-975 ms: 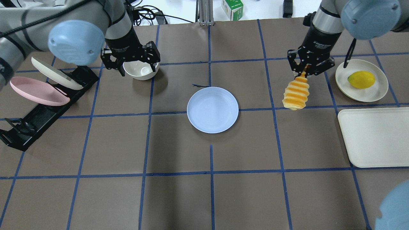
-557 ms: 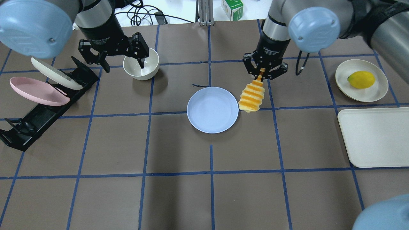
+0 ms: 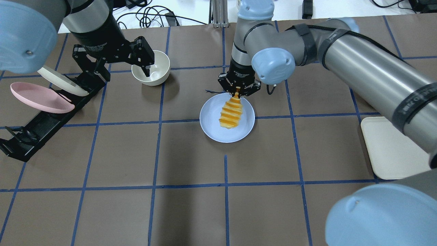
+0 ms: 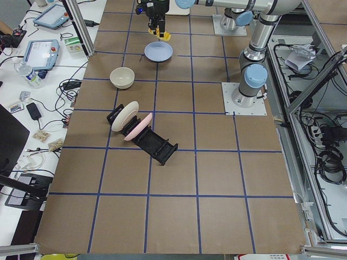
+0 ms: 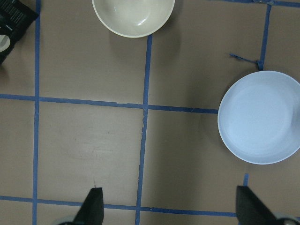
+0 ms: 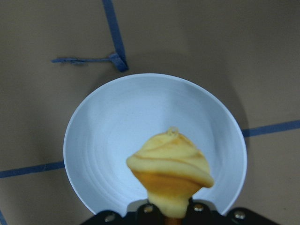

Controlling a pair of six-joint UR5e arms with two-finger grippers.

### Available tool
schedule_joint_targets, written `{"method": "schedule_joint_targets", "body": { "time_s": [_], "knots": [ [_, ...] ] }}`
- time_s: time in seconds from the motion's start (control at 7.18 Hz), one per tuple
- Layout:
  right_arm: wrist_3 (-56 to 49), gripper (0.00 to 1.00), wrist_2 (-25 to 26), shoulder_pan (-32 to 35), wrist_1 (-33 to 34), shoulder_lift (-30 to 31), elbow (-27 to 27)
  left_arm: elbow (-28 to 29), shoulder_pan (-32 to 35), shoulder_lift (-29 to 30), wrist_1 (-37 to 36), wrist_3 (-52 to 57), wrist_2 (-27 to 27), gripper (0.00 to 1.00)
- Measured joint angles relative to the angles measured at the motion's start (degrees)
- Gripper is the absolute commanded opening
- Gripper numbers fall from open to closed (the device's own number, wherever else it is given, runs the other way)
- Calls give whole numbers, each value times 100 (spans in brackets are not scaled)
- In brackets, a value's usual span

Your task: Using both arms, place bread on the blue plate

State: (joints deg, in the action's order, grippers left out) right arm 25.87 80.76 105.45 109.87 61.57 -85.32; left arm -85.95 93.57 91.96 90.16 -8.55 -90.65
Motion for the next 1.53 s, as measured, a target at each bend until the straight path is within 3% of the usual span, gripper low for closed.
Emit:
{"method": "schedule_joint_targets", "body": {
  "time_s": [0.56, 0.7, 0.84, 1.53],
  "knots": [
    [-582, 4, -5, 100, 406, -466, -5, 5, -7, -152, 25, 2, 4, 100],
    [-585, 39, -7, 124, 485, -539, -8, 0, -7, -181, 26, 2, 3, 100],
    [-594, 99, -8, 159, 522, -585, -9, -1, -14, -202, 27, 4, -4, 100],
    [-839, 100, -3, 145, 516, -403, 22, 2, -29, -294, 28, 20, -15, 100]
  ]
}}
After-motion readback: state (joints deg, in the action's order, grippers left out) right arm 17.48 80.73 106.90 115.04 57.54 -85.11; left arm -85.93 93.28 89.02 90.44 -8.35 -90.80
